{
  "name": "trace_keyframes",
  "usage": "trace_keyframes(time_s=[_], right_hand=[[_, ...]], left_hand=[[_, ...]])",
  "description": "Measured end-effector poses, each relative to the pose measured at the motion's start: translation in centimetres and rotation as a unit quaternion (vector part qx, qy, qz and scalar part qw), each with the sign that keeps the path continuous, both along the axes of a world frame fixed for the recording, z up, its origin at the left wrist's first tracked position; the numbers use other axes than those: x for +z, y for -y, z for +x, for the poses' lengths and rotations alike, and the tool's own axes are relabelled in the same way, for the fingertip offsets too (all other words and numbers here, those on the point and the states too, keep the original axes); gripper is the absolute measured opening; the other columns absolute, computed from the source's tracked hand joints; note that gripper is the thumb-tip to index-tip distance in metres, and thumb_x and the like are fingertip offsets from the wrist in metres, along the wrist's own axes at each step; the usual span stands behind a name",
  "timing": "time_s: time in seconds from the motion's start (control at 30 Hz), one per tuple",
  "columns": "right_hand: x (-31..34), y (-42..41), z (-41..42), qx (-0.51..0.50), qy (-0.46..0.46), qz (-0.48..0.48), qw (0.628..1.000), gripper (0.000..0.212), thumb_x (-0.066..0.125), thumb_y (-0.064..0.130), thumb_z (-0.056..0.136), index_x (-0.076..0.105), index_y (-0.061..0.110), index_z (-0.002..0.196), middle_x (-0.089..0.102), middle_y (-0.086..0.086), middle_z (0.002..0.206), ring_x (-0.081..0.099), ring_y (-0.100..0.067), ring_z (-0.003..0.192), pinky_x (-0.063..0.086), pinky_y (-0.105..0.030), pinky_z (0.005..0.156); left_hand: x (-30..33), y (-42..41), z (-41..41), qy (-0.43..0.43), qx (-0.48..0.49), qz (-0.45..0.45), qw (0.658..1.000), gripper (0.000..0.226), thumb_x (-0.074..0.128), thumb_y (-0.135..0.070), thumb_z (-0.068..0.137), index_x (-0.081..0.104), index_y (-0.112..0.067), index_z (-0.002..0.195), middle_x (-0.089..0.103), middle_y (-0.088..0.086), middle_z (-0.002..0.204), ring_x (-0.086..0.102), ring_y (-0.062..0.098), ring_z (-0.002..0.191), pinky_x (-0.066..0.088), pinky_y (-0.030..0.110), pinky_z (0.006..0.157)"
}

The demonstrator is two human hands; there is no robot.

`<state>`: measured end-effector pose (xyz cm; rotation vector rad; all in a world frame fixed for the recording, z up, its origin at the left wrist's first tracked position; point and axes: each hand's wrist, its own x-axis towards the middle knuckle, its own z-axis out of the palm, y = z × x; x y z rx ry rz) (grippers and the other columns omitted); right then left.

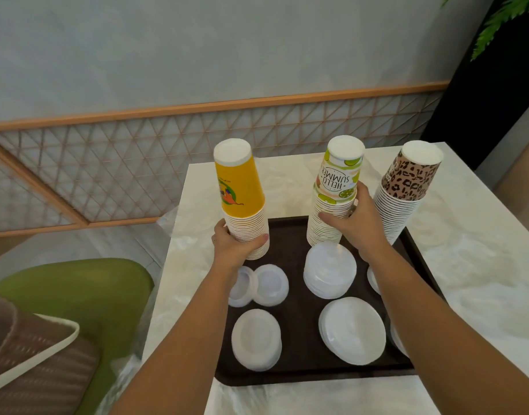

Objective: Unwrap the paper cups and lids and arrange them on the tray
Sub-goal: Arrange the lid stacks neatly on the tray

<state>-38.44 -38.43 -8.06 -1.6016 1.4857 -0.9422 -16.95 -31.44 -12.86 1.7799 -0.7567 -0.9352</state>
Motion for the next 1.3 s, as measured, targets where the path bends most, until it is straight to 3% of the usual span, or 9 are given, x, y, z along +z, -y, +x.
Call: trace_keyframes(time_s=[0.13, 0.2, 0.3, 0.53, 0.63, 0.77, 0.9, 1.0, 1.3], right_hand=[[-0.5, -2.8, -1.2, -0.031, -0.017, 0.022, 0.999, 0.087, 0.076, 0.034, 0.077, 0.025, 0.018, 0.146, 0.035, -0.007, 0.15, 0.037, -0.025, 0.135, 0.038, -0.047, 0.107], [-0.9, -4.9, -1.9, -0.039, -0.015, 0.027, 0.999, 0.084, 0.074, 0.034, 0.08, 0.025, 0.019, 0.147, 0.032, -0.005, 0.151, 0.034, -0.024, 0.137, 0.035, -0.043, 0.109], [-1.8, -8.1, -3.0, -0.044, -0.013, 0.053, 0.998, 0.081, 0.07, 0.031, 0.083, 0.023, 0.017, 0.148, 0.03, -0.006, 0.152, 0.032, -0.023, 0.138, 0.032, -0.038, 0.109], [-3.5, -13.4, -4.9, -0.039, -0.056, 0.125, 0.99, 0.078, 0.068, 0.026, 0.086, 0.022, 0.015, 0.148, 0.03, -0.009, 0.153, 0.031, -0.026, 0.139, 0.029, -0.038, 0.111], [-4.0, -14.6, -5.3, -0.027, -0.06, 0.157, 0.985, 0.078, 0.065, 0.028, 0.088, 0.018, 0.016, 0.149, 0.028, -0.009, 0.153, 0.029, -0.027, 0.14, 0.026, -0.041, 0.114], [-4.4, -15.6, -5.2, -0.011, -0.081, 0.187, 0.979, 0.073, 0.061, 0.031, 0.09, 0.019, 0.015, 0.149, 0.032, -0.008, 0.151, 0.033, -0.027, 0.137, 0.029, -0.041, 0.111], [-4.6, -16.2, -5.1, -0.016, -0.074, 0.203, 0.976, 0.065, 0.057, 0.033, 0.092, 0.024, 0.015, 0.146, 0.038, -0.009, 0.146, 0.04, -0.027, 0.132, 0.036, -0.042, 0.109], [-4.6, -16.3, -5.2, -0.024, -0.056, 0.21, 0.976, 0.06, 0.056, 0.029, 0.093, 0.027, 0.015, 0.145, 0.04, -0.008, 0.144, 0.042, -0.026, 0.128, 0.039, -0.041, 0.106], [-4.2, -16.7, -5.5, -0.021, 0.018, 0.235, 0.972, 0.052, 0.052, 0.03, 0.095, 0.03, 0.021, 0.141, 0.044, -0.007, 0.136, 0.046, -0.021, 0.111, 0.043, -0.033, 0.089]], left_hand=[[2.8, -2.1, -3.3, 0.027, 0.1, -0.026, 0.994, 0.091, 0.077, -0.032, 0.076, 0.019, -0.024, 0.146, 0.024, 0.003, 0.151, 0.032, 0.025, 0.137, 0.038, 0.034, 0.1], [3.6, -3.8, -5.6, 0.033, 0.126, -0.075, 0.989, 0.083, 0.073, -0.03, 0.08, 0.021, -0.023, 0.144, 0.028, 0.001, 0.148, 0.033, 0.021, 0.135, 0.035, 0.026, 0.095], [3.9, -6.4, -9.4, 0.045, 0.112, -0.11, 0.987, 0.075, 0.071, -0.026, 0.082, 0.026, -0.02, 0.143, 0.035, 0.0, 0.144, 0.035, 0.017, 0.133, 0.035, 0.028, 0.103], [1.6, -10.0, -14.4, -0.007, -0.006, -0.005, 1.0, 0.065, 0.064, -0.036, 0.087, 0.03, -0.025, 0.141, 0.037, -0.002, 0.146, 0.036, 0.017, 0.134, 0.032, 0.035, 0.109], [1.1, -10.9, -15.7, -0.072, -0.059, 0.073, 0.993, 0.065, 0.054, -0.043, 0.092, 0.024, -0.023, 0.146, 0.027, 0.002, 0.152, 0.03, 0.021, 0.138, 0.029, 0.035, 0.11], [0.7, -11.3, -17.0, -0.065, -0.101, 0.151, 0.981, 0.063, 0.043, -0.045, 0.096, 0.018, -0.019, 0.149, 0.027, 0.005, 0.152, 0.032, 0.025, 0.137, 0.031, 0.038, 0.11], [0.9, -11.7, -18.1, -0.057, -0.112, 0.159, 0.979, 0.055, 0.044, -0.041, 0.097, 0.028, -0.018, 0.144, 0.041, 0.005, 0.141, 0.044, 0.021, 0.124, 0.037, 0.032, 0.102], [1.0, -11.9, -18.3, -0.039, -0.115, 0.159, 0.98, 0.055, 0.05, -0.04, 0.095, 0.031, -0.017, 0.142, 0.043, 0.006, 0.139, 0.045, 0.024, 0.123, 0.04, 0.038, 0.105], [2.3, -12.0, -17.7, -0.036, -0.09, 0.156, 0.983, 0.052, 0.057, -0.034, 0.092, 0.033, -0.023, 0.136, 0.027, 0.008, 0.139, 0.04, 0.016, 0.101, 0.041, 0.027, 0.088]])
